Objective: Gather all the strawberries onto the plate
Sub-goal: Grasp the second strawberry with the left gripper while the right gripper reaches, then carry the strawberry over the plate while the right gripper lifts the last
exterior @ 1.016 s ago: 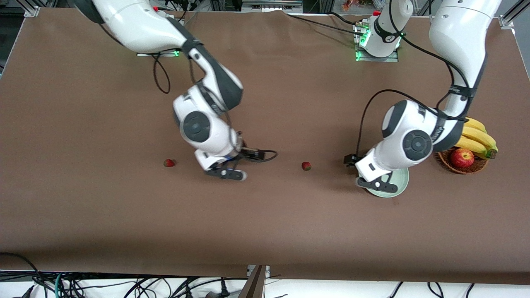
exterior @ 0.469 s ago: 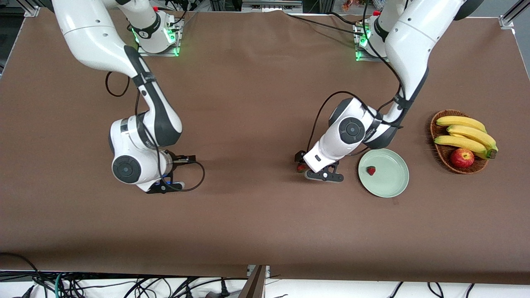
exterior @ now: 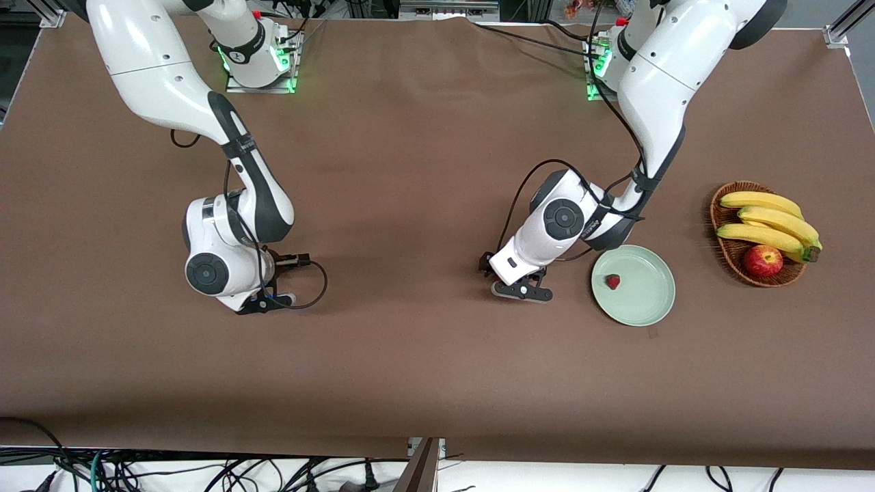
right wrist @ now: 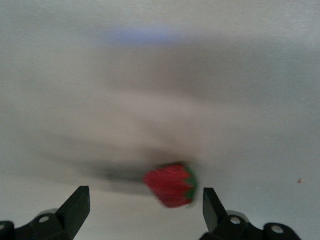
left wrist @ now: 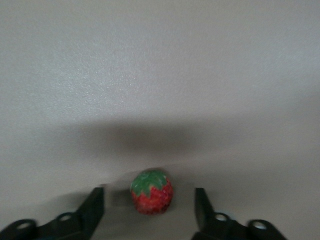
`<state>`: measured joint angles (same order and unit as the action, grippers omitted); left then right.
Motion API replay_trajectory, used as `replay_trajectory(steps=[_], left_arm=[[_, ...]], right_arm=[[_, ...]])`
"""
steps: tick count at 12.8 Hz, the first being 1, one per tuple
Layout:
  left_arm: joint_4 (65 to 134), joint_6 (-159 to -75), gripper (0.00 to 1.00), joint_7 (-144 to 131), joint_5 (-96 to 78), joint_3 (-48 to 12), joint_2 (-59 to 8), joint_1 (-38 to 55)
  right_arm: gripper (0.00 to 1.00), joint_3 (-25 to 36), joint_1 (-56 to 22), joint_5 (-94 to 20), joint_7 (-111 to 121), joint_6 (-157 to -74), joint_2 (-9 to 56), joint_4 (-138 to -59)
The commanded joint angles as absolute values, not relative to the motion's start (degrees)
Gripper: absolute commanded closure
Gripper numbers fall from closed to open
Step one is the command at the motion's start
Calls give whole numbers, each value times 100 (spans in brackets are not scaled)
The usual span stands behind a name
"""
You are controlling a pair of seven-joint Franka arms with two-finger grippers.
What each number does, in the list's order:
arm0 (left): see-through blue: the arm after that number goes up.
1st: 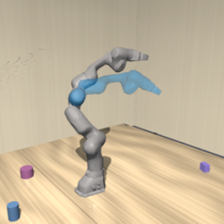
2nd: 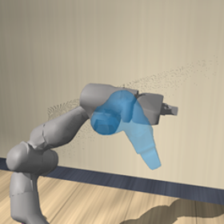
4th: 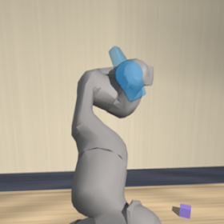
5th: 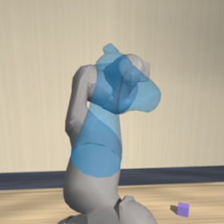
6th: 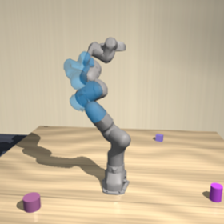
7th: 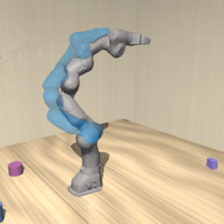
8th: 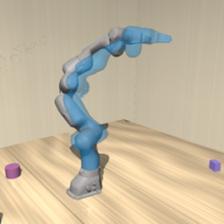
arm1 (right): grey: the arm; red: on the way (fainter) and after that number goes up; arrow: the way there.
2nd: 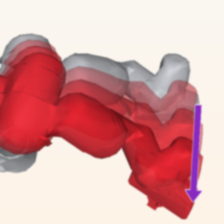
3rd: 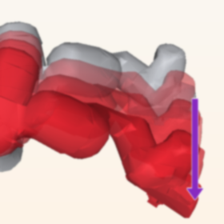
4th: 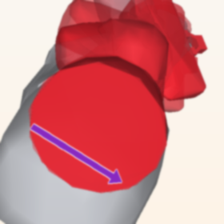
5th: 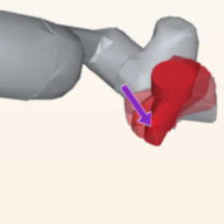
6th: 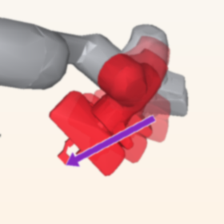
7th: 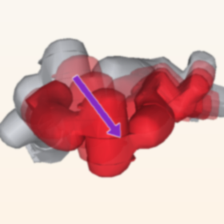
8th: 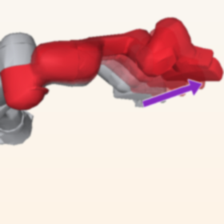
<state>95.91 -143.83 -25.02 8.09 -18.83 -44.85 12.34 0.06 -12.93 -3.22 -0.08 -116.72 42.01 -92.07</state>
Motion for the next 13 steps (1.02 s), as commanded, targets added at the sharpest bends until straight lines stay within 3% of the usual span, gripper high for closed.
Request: replay_trajectory(steps=[1, 2, 5, 6, 7, 8, 11, 13], left_arm=[[9545, -14344, 86, -2531, 949, -1714, -4526, 1336], [9536, -14326, 99, -2531, 949, -1705, -4518, 1327], [9527, -14178, 100, -2514, 949, -1705, -4404, 1240], [9466, -13916, 100, -2514, 949, -1696, -4316, 1187], [9448, -13739, 100, -2505, 949, -1696, -4228, 1178], [9448, -13703, 100, -2496, 949, -1696, -4132, 1126], [9352, -13160, 100, -2418, 949, -1696, -3824, 932], [9194, -12597, 100, -2068, 949, -1696, -3648, 739]], right_arm=[[0, 70, -1318, -308, 185, -11795, 3929, -9554], [0, 70, -1318, -308, 193, -11769, 3911, -9545], [6, 79, -1318, -308, 185, -11812, 3911, -9554], [17, 79, -1318, -308, 185, -11812, 3920, -9554], [37, 79, -1318, -308, 185, -11812, 3929, -9554], [48, 79, -1318, -308, 193, -11839, 3937, -9554], [51, 79, -1318, -308, 193, -11926, 3964, -9562], [79, 79, -1318, -308, 202, -11927, 3955, -9554]])
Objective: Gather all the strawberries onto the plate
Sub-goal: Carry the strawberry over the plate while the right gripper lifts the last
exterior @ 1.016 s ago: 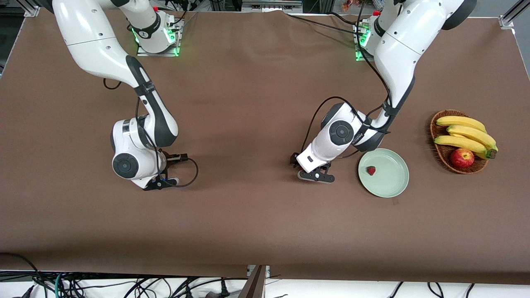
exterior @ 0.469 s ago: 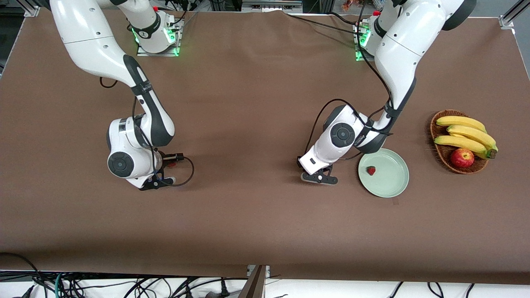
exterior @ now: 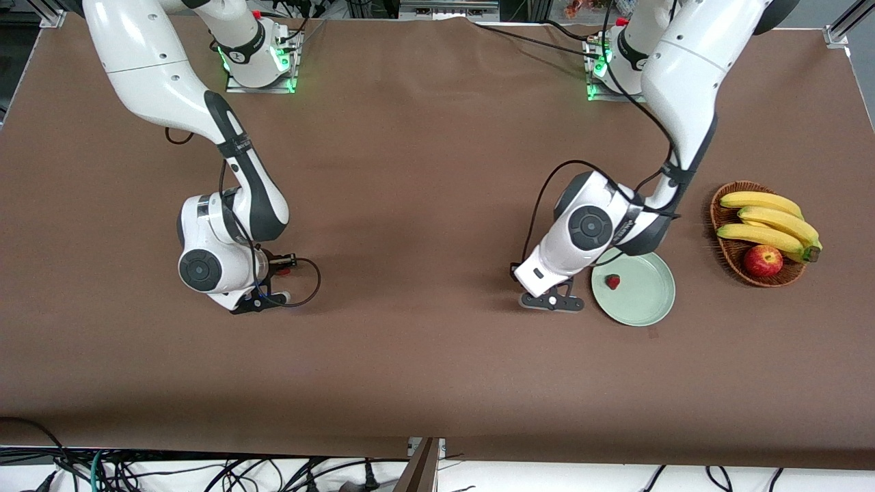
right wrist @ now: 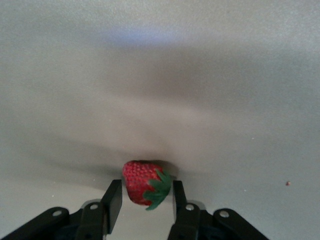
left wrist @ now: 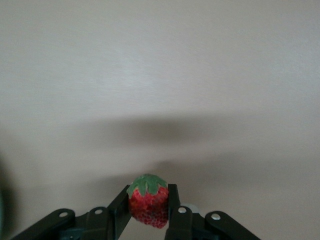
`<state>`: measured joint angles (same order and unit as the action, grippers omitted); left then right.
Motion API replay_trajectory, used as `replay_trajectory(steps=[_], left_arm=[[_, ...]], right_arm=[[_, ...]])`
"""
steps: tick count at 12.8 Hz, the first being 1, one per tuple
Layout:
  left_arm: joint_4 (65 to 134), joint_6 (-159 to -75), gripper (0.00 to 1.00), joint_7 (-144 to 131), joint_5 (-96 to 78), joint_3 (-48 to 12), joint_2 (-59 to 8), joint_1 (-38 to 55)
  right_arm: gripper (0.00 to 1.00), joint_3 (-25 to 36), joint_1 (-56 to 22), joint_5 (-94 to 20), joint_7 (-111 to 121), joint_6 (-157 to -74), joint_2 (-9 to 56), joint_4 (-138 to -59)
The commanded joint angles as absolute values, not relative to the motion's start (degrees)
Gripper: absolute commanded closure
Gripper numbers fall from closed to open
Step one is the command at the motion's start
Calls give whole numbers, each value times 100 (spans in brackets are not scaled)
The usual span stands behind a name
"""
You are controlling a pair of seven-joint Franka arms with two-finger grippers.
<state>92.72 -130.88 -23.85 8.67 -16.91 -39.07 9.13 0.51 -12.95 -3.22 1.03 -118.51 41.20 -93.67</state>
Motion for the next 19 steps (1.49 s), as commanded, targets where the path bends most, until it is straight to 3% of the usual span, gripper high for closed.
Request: replay_trajectory(steps=[1, 2, 4, 7, 9, 12, 13, 14, 15, 16, 17, 18, 19], left_arm=[[9150, -12360, 100, -1709, 949, -1705, -3587, 538], [9158, -12175, 100, -1218, 941, -1714, -3542, 301], [9184, -11849, 100, -347, 932, -1731, -3463, -130], [9333, -11786, 100, 734, 932, -1731, -3471, -745], [9448, -11848, 95, 1133, 932, -1731, -3533, -949], [9632, -12206, 86, 1169, 932, -1723, -3700, -1019], [9642, -12286, 71, 1212, 932, -1723, -3735, -1037], [9615, -12287, 9, 1213, 932, -1723, -3753, -1037], [9607, -12261, 0, 1213, 932, -1723, -3727, -1046], [9589, -12235, 0, 1195, 932, -1723, -3700, -1046], [9554, -12217, 0, 1169, 932, -1731, -3657, -1046], [9545, -12217, 0, 1152, 914, -1731, -3578, -1037], [9536, -12138, 0, 1134, 879, -1758, -3481, -1037]], right_arm=[[93, 70, -1327, -308, 193, -11901, 3938, -9554], [100, 44, -1327, -316, 193, -11874, 3911, -9528], [100, -191, -1336, -412, 71, -11874, 3841, -9475], [100, -1112, -1432, -431, -1574, -12066, 3867, -9194], [100, -1502, -1930, -369, -3261, -12828, 4077, -9027], [100, -1512, -2871, -369, -5154, -14278, 4673, -8493], [100, -1512, -3187, -360, -5638, -14587, 4937, -8186], [100, -1503, -3478, -360, -6025, -14860, 5253, -7808], [100, -1503, -3698, -343, -6421, -15132, 5578, -7439], [100, -1503, -3831, -343, -6625, -15326, 5764, -7244], [29, -1503, -3841, -317, -6601, -15363, 5766, -7242], [0, -1503, -3797, -29, -6592, -15328, 5687, -7268], [0, -1503, -3684, 200, -6592, -15250, 5513, -7269]])
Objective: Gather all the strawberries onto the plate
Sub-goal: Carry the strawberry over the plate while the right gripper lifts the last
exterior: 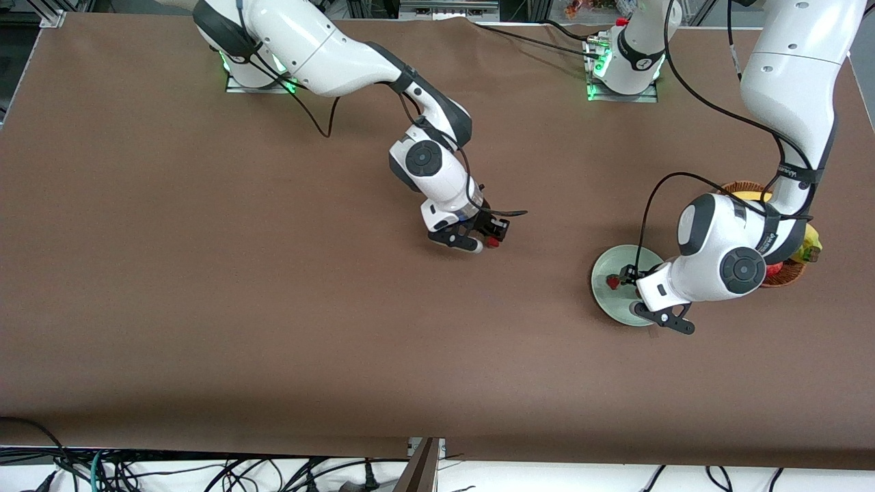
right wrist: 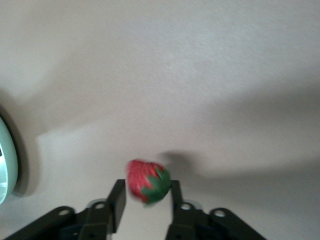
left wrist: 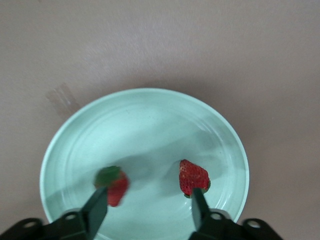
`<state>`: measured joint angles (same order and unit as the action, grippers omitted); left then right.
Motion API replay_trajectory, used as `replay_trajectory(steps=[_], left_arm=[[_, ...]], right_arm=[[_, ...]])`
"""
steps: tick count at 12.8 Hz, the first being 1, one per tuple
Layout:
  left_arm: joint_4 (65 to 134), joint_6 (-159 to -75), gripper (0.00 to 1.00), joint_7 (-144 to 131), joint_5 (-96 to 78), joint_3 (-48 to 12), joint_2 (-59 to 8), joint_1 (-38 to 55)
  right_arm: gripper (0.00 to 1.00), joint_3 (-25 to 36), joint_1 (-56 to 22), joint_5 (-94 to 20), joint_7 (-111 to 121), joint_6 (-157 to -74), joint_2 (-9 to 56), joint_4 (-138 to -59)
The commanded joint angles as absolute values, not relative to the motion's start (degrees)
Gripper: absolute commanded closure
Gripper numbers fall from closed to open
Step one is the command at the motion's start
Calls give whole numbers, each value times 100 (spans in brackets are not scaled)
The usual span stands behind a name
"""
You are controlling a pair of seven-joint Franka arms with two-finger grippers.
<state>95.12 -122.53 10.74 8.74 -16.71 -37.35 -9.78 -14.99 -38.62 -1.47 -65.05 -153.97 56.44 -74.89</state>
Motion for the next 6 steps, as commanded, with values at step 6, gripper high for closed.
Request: replay_trajectory(steps=[6], left_arm=[[9597, -11470, 0, -224, 853, -2555, -3120, -993]], right_arm=[[0, -1512, -2095, 185, -3813, -11958, 3449, -7830]])
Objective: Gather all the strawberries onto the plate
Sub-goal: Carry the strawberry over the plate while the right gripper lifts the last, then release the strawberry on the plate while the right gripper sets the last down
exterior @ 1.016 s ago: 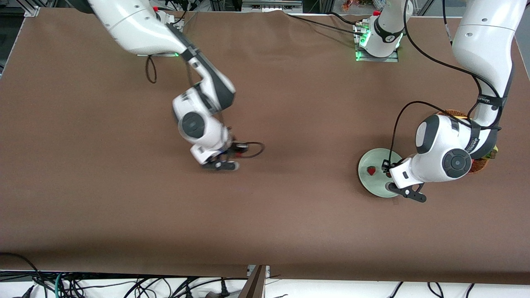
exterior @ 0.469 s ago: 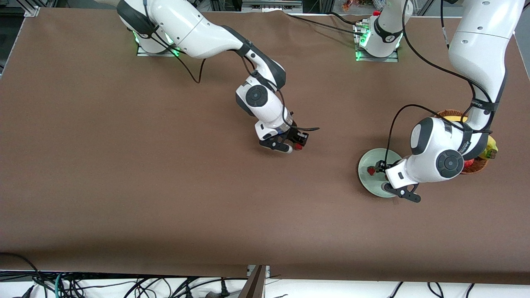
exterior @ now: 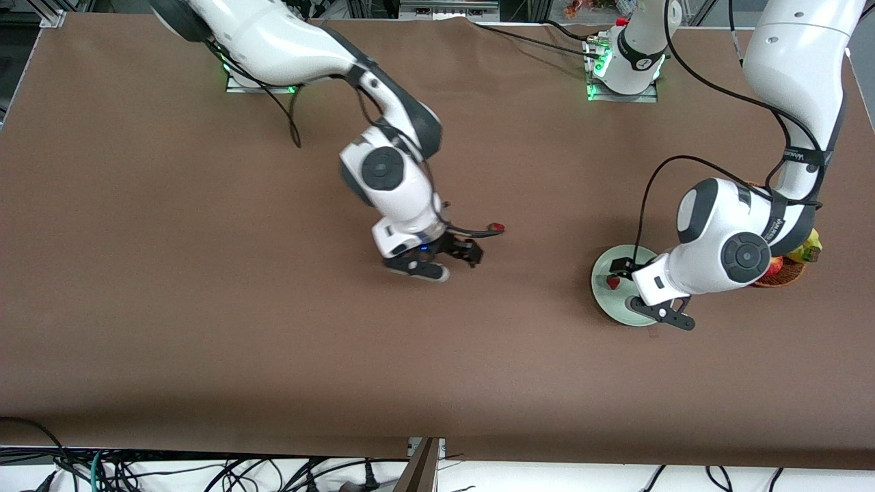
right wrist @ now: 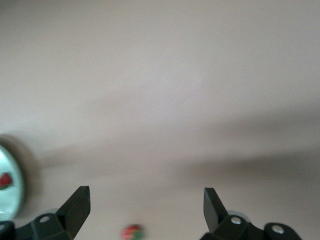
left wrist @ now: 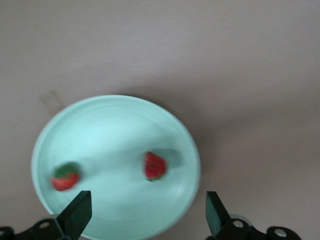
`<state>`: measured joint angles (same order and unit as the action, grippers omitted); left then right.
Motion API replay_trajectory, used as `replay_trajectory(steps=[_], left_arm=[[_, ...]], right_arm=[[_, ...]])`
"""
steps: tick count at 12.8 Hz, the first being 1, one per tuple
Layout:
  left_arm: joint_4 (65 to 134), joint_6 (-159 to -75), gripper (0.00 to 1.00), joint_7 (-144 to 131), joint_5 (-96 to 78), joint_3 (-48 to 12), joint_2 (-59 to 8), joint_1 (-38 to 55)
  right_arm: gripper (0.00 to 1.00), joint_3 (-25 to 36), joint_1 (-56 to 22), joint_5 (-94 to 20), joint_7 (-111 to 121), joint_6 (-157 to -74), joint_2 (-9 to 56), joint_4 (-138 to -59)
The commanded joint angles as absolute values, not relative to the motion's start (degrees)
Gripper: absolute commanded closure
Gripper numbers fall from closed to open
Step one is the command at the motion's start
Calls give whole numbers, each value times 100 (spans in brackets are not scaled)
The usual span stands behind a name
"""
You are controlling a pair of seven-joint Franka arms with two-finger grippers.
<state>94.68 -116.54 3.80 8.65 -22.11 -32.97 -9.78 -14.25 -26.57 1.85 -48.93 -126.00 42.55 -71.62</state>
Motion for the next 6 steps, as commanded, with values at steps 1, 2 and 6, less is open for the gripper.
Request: replay_trajectory(steps=[1, 2, 6], left_arm=[[9615, -11478, 0, -820, 853, -2775, -3155, -941], [9624, -11522, 0, -1409, 861, -2908, -3251, -775], [10017, -12257, 0, -3318, 931, -2909, -3428, 384]], right_arm=[[0, -1503, -1813, 176, -3240, -11509, 3150, -7935], [0, -1468, -1567, 167, -2843, -10948, 2807, -8050], [0, -977, -731, 167, -806, -9346, 1585, -8235]])
